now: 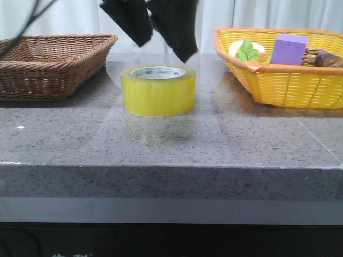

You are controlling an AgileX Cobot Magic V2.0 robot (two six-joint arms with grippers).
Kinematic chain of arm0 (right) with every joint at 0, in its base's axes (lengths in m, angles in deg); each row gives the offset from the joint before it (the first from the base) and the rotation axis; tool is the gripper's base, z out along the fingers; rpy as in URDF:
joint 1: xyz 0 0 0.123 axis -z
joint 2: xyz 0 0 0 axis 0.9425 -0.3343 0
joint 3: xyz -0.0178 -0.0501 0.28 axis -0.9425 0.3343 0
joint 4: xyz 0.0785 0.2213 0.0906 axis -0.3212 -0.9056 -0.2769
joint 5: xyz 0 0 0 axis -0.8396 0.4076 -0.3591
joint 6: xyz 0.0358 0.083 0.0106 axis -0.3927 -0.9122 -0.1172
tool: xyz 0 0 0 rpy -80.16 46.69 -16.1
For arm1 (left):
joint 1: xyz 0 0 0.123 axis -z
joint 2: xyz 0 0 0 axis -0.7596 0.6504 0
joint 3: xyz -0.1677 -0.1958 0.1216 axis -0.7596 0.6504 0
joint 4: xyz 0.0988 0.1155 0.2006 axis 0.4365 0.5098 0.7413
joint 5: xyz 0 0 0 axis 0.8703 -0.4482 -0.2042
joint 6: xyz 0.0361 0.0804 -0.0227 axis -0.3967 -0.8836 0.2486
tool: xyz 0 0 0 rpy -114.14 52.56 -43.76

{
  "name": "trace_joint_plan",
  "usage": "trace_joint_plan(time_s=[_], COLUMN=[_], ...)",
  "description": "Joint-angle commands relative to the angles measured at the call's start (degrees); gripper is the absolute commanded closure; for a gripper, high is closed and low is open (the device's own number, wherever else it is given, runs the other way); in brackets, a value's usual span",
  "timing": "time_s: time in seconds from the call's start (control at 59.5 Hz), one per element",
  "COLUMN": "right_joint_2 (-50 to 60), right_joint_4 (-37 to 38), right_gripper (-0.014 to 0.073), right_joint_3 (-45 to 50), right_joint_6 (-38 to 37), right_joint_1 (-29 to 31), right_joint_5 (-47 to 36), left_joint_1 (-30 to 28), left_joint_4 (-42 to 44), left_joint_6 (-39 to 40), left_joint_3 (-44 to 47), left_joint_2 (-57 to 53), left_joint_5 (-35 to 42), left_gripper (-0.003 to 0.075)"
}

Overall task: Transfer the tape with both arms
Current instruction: 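Lower the left gripper onto the tape roll and grasp its rim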

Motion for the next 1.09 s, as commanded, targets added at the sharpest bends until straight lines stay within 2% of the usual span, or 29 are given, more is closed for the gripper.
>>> trace_joint_plan(time_s=[0.0,0.252,0.807,1.076], right_joint_2=[0.0,0.0,0.0,0.0], right_joint_4=[-0.4,-0.4,-0.4,-0.4], right_gripper=[0.0146,0.0146,0.0146,0.0146], right_joint_3=[-1.4,-1.4,-1.4,-1.4], right_joint_6=[0.5,0.5,0.5,0.5], right_joint_1=[0.1,0.1,0.1,0.1], right_joint_5=[-4.5,-4.5,-4.5,-4.5], left_joint_1=[-1.0,-3.8,-3.9,-3.9], left_joint_4=[-2.0,-5.7,-7.3,-7.3], left_joint_6=[-1.2,-2.1,-2.9,-2.9], left_joint_3=[-4.9,-8.8,-9.0,-9.0], left_joint_2=[0.2,5.2,9.7,9.9], left_joint_5=[0.6,0.4,0.2,-1.0], left_gripper=[0.0209,0.0209,0.0213,0.0448])
